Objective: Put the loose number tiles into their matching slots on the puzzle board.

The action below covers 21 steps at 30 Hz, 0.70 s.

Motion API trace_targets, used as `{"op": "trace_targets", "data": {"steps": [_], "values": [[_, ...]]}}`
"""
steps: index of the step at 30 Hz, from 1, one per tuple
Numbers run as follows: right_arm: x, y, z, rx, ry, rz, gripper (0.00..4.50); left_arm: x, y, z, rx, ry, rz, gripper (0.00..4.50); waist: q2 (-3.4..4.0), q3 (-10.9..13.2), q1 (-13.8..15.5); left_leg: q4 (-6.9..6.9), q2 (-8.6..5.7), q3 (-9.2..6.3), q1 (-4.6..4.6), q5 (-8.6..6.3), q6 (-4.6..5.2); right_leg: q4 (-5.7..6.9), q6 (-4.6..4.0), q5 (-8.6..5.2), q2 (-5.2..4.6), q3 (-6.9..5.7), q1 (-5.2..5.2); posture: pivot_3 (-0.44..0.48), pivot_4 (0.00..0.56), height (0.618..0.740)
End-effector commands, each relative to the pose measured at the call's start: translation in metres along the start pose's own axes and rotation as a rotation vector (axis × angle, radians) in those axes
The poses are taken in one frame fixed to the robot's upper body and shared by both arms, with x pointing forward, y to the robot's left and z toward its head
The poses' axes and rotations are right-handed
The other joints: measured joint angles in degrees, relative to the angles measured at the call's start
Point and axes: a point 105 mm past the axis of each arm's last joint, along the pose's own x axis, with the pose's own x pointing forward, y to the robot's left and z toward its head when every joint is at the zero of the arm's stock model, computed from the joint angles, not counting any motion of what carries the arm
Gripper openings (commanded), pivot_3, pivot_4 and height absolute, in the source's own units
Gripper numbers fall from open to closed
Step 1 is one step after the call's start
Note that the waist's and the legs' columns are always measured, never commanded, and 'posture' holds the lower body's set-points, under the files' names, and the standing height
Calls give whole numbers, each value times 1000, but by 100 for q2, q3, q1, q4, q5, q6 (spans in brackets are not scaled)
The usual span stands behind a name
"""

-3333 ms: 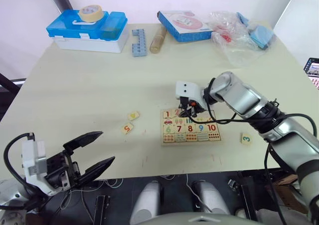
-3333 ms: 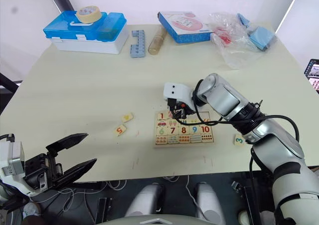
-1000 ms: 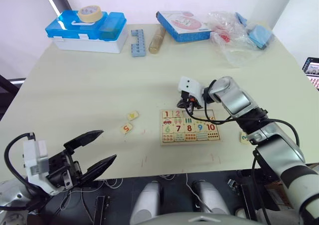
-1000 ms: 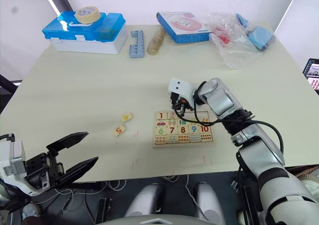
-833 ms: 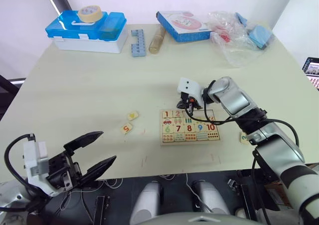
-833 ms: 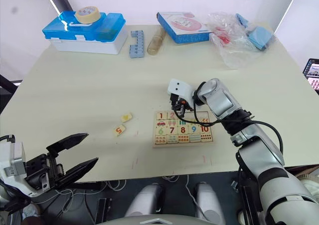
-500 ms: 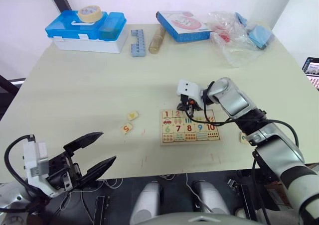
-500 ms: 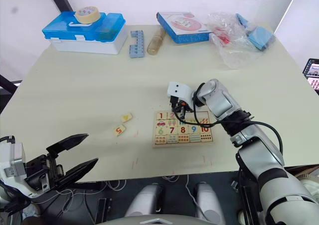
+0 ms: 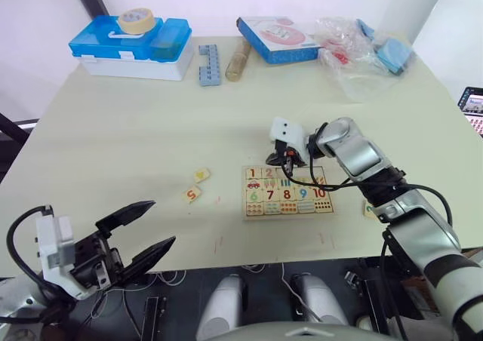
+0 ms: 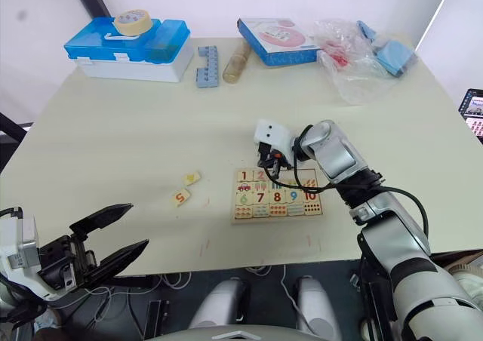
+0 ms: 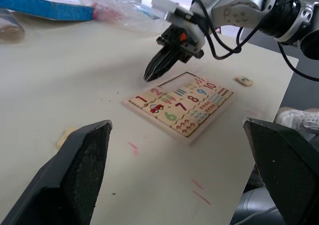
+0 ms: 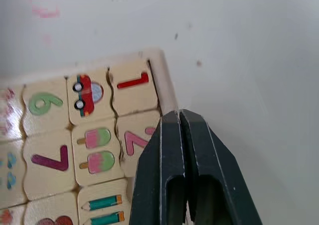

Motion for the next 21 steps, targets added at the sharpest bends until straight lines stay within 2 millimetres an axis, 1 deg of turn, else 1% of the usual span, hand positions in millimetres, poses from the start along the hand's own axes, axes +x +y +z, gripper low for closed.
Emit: {"op": "trace_targets", "data": {"steps": [1, 4, 7, 10, 13, 16, 17, 18, 19, 21], "values": [[-19, 5, 17, -21, -193, -33, 41, -3, 4, 1, -7, -11, 51, 4500, -3, -2, 11, 0, 1, 0, 0, 0, 0, 0, 0, 0, -1, 0, 0, 0, 150, 740], [-33, 14, 15, 42, -326, -59, 41, -6, 10, -4, -28, -13, 107, 4500, -4, -2, 8, 0, 2, 0, 0, 0, 0, 0, 0, 0, -2, 0, 1, 0, 150, 740], [-52, 19, 2, 51, -382, -139, 41, -10, 15, -8, -44, -8, 151, 4500, -4, -3, 8, 3, 2, 1, 1, 0, 1, 3, 1, 0, -1, 3, 1, 0, 150, 740], [-75, 29, -16, 82, -402, -195, 41, -13, 17, -12, -52, -5, 177, 4500, -5, -3, 13, 8, 1, 4, 4, 0, 2, 5, 1, 0, 0, 2, 13, 0, 150, 740], [-107, 31, -43, 169, -400, -311, 41, -16, 19, -16, -62, -8, 206, 4500, -5, -4, 21, 15, 4, 2, 8, 0, 2, 5, 1, 0, 0, 1, 21, 0, 150, 740], [-139, 40, -70, 224, -382, -399, 41, -18, 22, -20, -77, -9, 231, 4500, -7, -6, 48, 18, 3, 5, 12, 0, 3, 1, -11, -8, -3, -3, 31, 0, 150, 740], [-149, 45, -78, 235, -380, -421, 553, -19, 23, -22, -84, -10, 240, 4500, -7, -6, 50, 19, 3, 10, 12, -1, 3, 1, -13, -10, -3, -3, 32, 0, 150, 740], [-161, 50, -87, 242, -370, -450, 871, -20, 24, -24, -91, -8, 245, 4500, -8, -7, 42, 19, 3, 18, 13, -1, 3, 2, -15, -11, -3, -3, 32, 0, 150, 740], [-170, 53, -95, 247, -362, -477, 1344, -21, 25, -25, -96, -6, 248, 4500, -6, -8, 36, 19, 4, 25, 15, -1, 3, 2, -15, -11, -1, -3, 35, 0, 150, 740], [-188, 60, -107, 267, -359, -535, 2403, -23, 26, -28, -109, -6, 261, 4500, -4, -7, 20, 19, 11, 29, 34, -1, 4, 2, -16, -12, 1, -2, 55, 0, 150, 740]]}}
